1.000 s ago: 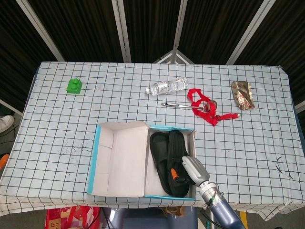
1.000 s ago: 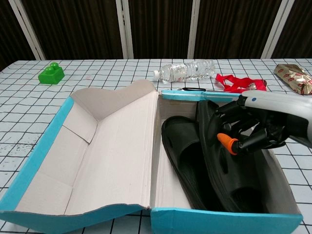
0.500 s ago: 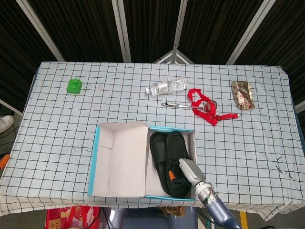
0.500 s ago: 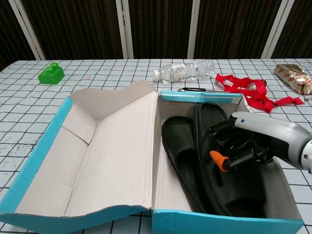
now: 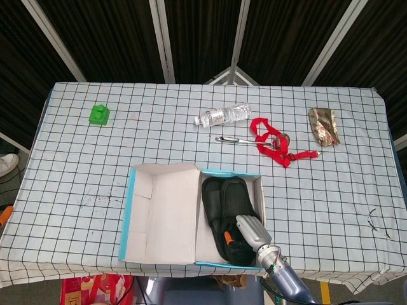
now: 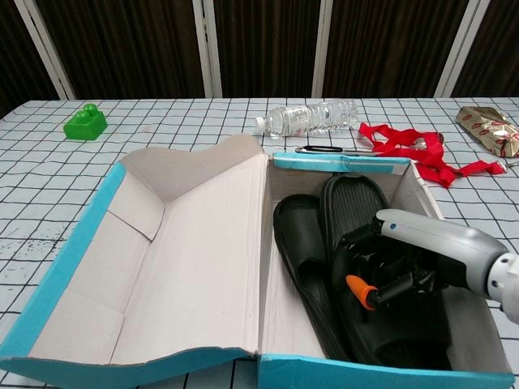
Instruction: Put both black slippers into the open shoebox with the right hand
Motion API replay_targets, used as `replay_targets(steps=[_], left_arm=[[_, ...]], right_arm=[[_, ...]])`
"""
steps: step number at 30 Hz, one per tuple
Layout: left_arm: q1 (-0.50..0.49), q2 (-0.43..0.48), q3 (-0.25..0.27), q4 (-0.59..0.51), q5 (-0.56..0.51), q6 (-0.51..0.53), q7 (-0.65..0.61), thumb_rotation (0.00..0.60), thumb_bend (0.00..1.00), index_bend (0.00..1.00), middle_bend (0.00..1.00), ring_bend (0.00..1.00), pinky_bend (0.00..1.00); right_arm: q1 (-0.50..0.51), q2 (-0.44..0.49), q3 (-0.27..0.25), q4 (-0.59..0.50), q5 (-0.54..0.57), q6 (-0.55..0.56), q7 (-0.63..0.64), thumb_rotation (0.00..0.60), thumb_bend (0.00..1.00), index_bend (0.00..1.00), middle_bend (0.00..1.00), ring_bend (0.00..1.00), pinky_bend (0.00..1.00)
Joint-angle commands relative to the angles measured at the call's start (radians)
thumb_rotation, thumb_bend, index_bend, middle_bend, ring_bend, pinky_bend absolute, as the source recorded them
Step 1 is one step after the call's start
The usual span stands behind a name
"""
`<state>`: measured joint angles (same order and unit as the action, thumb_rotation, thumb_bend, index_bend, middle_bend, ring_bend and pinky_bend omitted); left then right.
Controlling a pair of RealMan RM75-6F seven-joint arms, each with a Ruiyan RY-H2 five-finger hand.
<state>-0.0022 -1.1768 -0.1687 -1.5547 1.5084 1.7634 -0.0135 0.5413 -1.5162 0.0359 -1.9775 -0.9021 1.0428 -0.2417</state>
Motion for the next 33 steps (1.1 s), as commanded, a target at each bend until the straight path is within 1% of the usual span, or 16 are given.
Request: replay_targets(steps=[1, 7, 9, 11, 15, 21, 23, 25, 26, 27, 29, 30, 31, 33], left_arm=[[0.0, 0.001, 0.0, -0.001, 0.0, 0.0, -0.001, 0.6, 0.07, 0.17, 0.0, 0.0, 0.1], [0.0, 0.001, 0.001, -0.001, -0.001, -0.004, -0.003, 0.6, 0.07, 0.17, 0.0, 0.0, 0.1], [-0.001, 0.002, 0.001, -0.002, -0.001, -0.004, -0.002, 0.6, 0.07, 0.17, 0.0, 0.0, 0.1], [0.0, 0.002, 0.001, -0.003, -0.001, -0.003, -0.002, 0.6, 0.07, 0.17, 0.0, 0.0, 0.1], [0.0, 0.002, 0.001, -0.002, -0.002, -0.003, -0.002, 0.6, 0.07, 0.17, 0.0, 0.0, 0.1], [-0.001, 0.002, 0.002, -0.003, -0.001, -0.006, 0.002, 0.6, 0.07, 0.17, 0.0, 0.0, 0.1], [-0.001, 0.001, 0.002, -0.003, -0.001, -0.005, 0.003, 0.6, 0.07, 0.17, 0.0, 0.0, 0.1], [0.0, 0.002, 0.003, -0.003, -0.001, -0.006, 0.003, 0.6, 0.07, 0.17, 0.0, 0.0, 0.1], [0.0, 0.003, 0.003, -0.003, -0.001, -0.007, 0.003, 0.6, 0.07, 0.17, 0.0, 0.0, 0.1], [0.0, 0.003, 0.004, -0.003, 0.0, -0.008, 0.003, 0.6, 0.07, 0.17, 0.0, 0.0, 0.1], [-0.001, 0.005, 0.006, -0.003, 0.0, -0.012, 0.004, 0.6, 0.07, 0.17, 0.0, 0.0, 0.1], [-0.001, 0.007, 0.009, -0.004, 0.0, -0.016, 0.004, 0.6, 0.07, 0.16, 0.0, 0.0, 0.1], [-0.002, 0.013, 0.019, -0.007, 0.002, -0.032, 0.005, 0.6, 0.07, 0.16, 0.0, 0.0, 0.1], [-0.004, 0.024, 0.028, -0.018, 0.001, -0.05, 0.013, 0.6, 0.07, 0.16, 0.0, 0.0, 0.1]], right_arm=[[-0.002, 0.005, 0.01, -0.019, -0.007, 0.005, 0.008, 0.6, 0.57, 0.53, 0.44, 0.61, 1.0], [-0.007, 0.044, 0.028, -0.095, -0.052, 0.037, 0.004, 0.6, 0.57, 0.53, 0.44, 0.61, 1.0], [-0.01, 0.069, 0.044, -0.142, -0.071, 0.056, 0.006, 0.6, 0.57, 0.53, 0.44, 0.61, 1.0], [-0.014, 0.097, 0.05, -0.178, -0.08, 0.065, 0.008, 0.6, 0.57, 0.53, 0.44, 0.61, 1.0], [-0.019, 0.137, 0.058, -0.223, -0.086, 0.07, 0.02, 0.6, 0.57, 0.53, 0.44, 0.61, 1.0], [-0.031, 0.184, 0.08, -0.262, -0.12, 0.084, 0.063, 0.6, 0.57, 0.53, 0.44, 0.61, 1.0], [-0.044, 0.205, 0.092, -0.279, -0.138, 0.097, 0.097, 0.6, 0.57, 0.53, 0.44, 0.61, 1.0], [-0.062, 0.243, 0.088, -0.291, -0.177, 0.094, 0.138, 0.6, 0.57, 0.53, 0.44, 0.61, 0.98], [-0.07, 0.262, 0.082, -0.292, -0.199, 0.092, 0.154, 0.6, 0.57, 0.53, 0.44, 0.6, 0.95], [-0.077, 0.276, 0.077, -0.29, -0.216, 0.092, 0.162, 0.6, 0.57, 0.53, 0.44, 0.58, 0.9], [-0.096, 0.313, 0.057, -0.275, -0.27, 0.096, 0.175, 0.6, 0.57, 0.47, 0.39, 0.5, 0.76], [-0.108, 0.334, 0.04, -0.26, -0.306, 0.1, 0.179, 0.6, 0.57, 0.42, 0.34, 0.44, 0.65], [-0.131, 0.367, 0.011, -0.214, -0.349, 0.123, 0.146, 0.6, 0.56, 0.37, 0.28, 0.37, 0.54], [-0.172, 0.382, -0.028, -0.146, -0.43, 0.177, 0.113, 0.6, 0.52, 0.32, 0.21, 0.28, 0.4]])
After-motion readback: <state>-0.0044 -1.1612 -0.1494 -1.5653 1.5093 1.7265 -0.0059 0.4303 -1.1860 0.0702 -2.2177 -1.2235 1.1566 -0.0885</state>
